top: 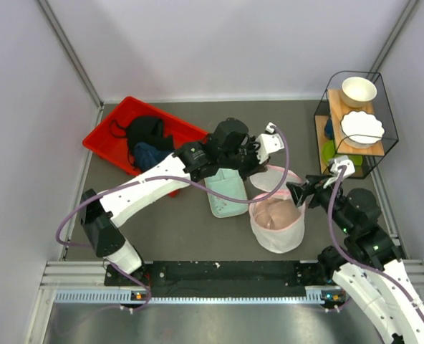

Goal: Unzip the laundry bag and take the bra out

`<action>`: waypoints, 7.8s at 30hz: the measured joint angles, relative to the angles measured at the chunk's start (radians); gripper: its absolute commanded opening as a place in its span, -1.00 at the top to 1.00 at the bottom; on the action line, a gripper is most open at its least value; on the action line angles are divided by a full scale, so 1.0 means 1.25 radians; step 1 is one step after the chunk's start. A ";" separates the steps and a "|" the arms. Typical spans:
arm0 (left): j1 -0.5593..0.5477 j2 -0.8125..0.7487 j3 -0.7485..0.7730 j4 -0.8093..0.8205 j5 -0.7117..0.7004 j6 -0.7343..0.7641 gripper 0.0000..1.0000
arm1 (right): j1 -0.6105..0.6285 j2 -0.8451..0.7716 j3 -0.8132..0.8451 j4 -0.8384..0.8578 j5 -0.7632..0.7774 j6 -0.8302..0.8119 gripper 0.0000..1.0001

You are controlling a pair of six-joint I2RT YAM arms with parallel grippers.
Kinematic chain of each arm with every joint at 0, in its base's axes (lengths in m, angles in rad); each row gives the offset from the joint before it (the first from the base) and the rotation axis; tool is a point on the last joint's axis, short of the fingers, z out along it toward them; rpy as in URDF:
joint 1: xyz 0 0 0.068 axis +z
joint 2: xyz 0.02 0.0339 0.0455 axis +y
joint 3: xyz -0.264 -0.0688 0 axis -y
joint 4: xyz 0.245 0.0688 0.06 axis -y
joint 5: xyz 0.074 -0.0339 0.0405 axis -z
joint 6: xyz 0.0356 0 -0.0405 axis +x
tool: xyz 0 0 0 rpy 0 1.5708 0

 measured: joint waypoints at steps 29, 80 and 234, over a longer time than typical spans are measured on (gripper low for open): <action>0.005 0.062 0.163 -0.075 0.069 -0.065 -0.37 | 0.000 0.094 0.017 0.063 0.044 0.093 1.00; -0.120 -0.117 -0.150 0.106 -0.171 -0.498 1.00 | 0.000 0.069 -0.001 -0.019 0.226 0.183 1.00; -0.231 0.076 -0.189 0.082 -0.203 -0.585 -0.73 | 0.000 -0.231 -0.160 0.019 0.174 0.197 1.00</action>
